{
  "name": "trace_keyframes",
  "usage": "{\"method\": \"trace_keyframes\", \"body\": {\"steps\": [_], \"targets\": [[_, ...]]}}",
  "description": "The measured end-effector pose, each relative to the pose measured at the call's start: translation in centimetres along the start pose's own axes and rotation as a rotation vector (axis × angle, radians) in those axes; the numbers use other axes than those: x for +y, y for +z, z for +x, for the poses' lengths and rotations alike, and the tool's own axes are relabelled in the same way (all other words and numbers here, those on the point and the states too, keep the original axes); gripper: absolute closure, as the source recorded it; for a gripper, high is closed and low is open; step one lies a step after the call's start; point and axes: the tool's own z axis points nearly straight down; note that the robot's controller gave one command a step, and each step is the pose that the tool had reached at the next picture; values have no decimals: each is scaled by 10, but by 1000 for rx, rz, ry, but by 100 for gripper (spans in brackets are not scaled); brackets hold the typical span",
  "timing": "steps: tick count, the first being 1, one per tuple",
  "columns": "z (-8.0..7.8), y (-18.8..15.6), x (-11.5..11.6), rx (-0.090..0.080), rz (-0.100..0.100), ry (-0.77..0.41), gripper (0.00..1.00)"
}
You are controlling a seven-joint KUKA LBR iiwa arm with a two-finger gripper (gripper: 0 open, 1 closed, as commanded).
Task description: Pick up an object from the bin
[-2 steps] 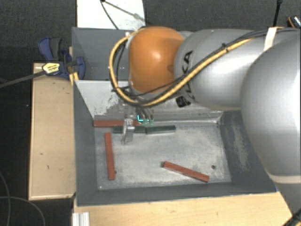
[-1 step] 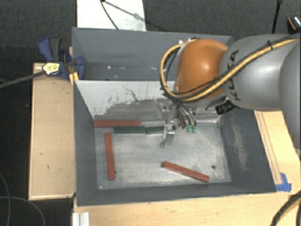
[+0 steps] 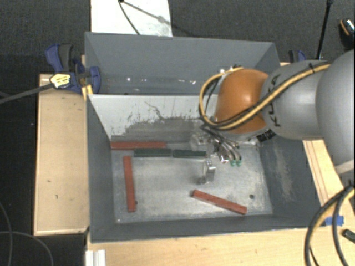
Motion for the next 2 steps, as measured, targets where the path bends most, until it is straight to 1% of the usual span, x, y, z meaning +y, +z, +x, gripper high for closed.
{"method": "trace_keyframes", "body": {"steps": [1,2], "targets": [[-2,-4,3,-5,-2,2,100],[2,-157,15,-13,-2,74,100]]}}
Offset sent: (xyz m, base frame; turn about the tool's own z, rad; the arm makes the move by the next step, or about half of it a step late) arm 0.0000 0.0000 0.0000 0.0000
